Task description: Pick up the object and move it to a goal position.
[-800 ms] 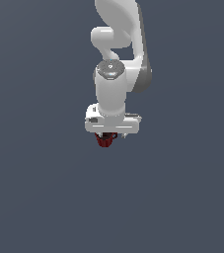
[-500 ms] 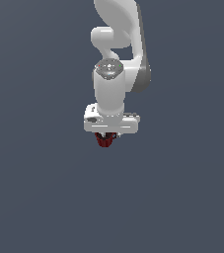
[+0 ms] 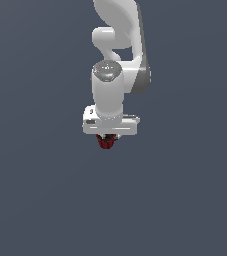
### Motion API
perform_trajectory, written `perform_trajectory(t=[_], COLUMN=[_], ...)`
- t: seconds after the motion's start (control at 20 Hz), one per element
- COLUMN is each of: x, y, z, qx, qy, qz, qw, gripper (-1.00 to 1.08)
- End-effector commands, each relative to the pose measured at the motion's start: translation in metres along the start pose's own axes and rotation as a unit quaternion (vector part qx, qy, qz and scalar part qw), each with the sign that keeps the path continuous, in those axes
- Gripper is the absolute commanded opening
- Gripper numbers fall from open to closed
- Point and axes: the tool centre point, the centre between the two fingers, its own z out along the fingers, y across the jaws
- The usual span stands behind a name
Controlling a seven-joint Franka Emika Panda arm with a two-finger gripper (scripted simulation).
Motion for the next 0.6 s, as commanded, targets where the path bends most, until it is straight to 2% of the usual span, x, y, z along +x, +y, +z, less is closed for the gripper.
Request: perform_trajectory(t=[0.0, 0.25, 0.55], x=[-0.002, -0.008, -0.022], y=[0.004, 0.018, 0.040], z=[0.003, 0.015, 0.033], qx=[0.003, 0.015, 0.045], qy=[-0.010, -0.042, -0.101], qz=[0.000, -0.003, -0.009], qw=[1.0000, 0.9990, 0.9939], gripper=[0.28, 0.28, 0.28])
